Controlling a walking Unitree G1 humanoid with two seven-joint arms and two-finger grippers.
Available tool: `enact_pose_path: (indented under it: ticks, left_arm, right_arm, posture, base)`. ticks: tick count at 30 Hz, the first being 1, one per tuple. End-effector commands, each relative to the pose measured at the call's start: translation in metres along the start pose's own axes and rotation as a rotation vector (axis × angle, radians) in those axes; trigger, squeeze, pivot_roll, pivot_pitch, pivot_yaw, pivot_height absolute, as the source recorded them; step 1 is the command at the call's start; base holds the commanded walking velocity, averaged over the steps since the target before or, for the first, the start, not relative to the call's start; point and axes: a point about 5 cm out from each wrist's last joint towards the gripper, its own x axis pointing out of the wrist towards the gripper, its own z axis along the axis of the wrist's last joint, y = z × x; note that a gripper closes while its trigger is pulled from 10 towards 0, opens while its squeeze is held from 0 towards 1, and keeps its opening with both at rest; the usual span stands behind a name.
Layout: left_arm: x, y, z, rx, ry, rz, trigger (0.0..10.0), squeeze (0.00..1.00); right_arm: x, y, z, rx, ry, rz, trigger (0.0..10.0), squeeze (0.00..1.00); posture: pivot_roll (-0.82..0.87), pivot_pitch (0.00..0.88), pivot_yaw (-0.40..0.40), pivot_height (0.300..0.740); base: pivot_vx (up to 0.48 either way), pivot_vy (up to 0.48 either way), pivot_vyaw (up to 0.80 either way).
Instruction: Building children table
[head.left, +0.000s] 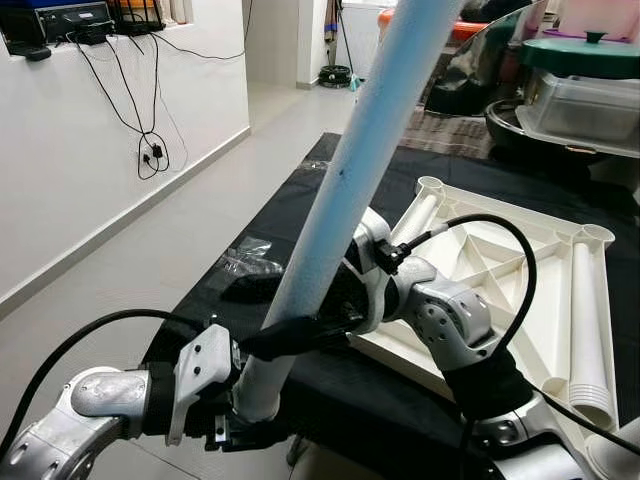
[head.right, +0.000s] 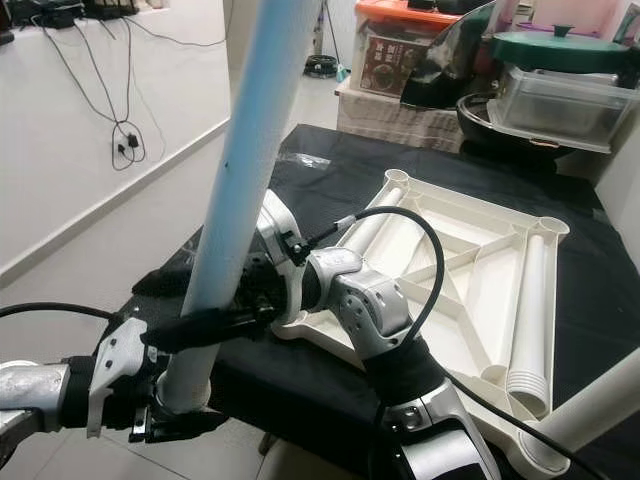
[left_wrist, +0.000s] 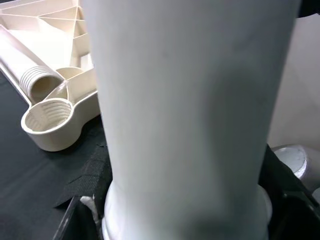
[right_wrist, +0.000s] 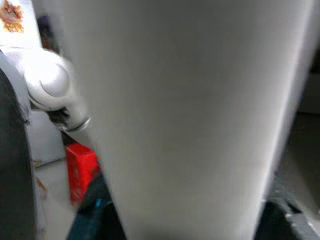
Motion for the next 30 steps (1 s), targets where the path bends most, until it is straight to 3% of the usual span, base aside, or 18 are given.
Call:
enact_pose_path:
  ticks: [1, 18, 19, 25, 28, 29, 30]
  left_arm:
    - [0.002, -0.004, 0.011, 0.076, -0.018, -0.069, 10.0, 0.00]
    - [0.000, 0.009, 0.005, 0.097, -0.015, 0.027, 10.0, 0.00]
    - [-0.001, 0.013, 0.004, 0.087, -0.025, 0.057, 10.0, 1.00]
    - [-0.003, 0.018, 0.004, 0.068, -0.051, 0.110, 10.0, 1.00]
    - [-0.007, 0.024, 0.006, 0.070, -0.061, 0.193, 10.0, 1.00]
    - [-0.012, 0.027, 0.008, 0.072, -0.061, 0.238, 10.0, 0.00]
    - [-0.012, 0.027, 0.008, 0.072, -0.061, 0.238, 10.0, 0.00]
  right_arm:
    - [-0.008, -0.004, -0.004, 0.044, -0.003, -0.067, 0.0, 0.00]
    - [-0.005, -0.003, -0.009, 0.147, -0.133, -0.161, 0.0, 0.00]
    - [-0.004, -0.003, -0.011, 0.153, -0.141, -0.169, 0.0, 0.00]
    - [-0.005, -0.003, -0.011, 0.158, -0.159, -0.185, 0.0, 0.00]
    - [-0.006, -0.007, -0.008, 0.147, -0.185, -0.225, 0.0, 0.00]
    - [-0.008, -0.010, -0.006, 0.137, -0.194, -0.253, 0.0, 0.00]
    - [-0.008, -0.010, -0.006, 0.137, -0.194, -0.253, 0.0, 0.00]
  posture:
    - [0.08, 0.000, -0.068, 0.740]
    - [0.07, 0.000, -0.068, 0.740]
    - [0.07, 0.000, -0.067, 0.740]
    - [0.07, 0.000, -0.069, 0.740]
    - [0.07, 0.000, -0.074, 0.740]
    - [0.07, 0.000, -0.074, 0.740]
    - [0.07, 0.000, -0.074, 0.740]
  base:
    - [0.000, 0.000, 0.00]
    - [0.000, 0.000, 0.00]
    - [0.000, 0.000, 0.00]
    - [0.000, 0.000, 0.00]
    - [0.000, 0.000, 0.00]
    - [0.000, 0.000, 0.00]
    - [0.000, 0.000, 0.00]
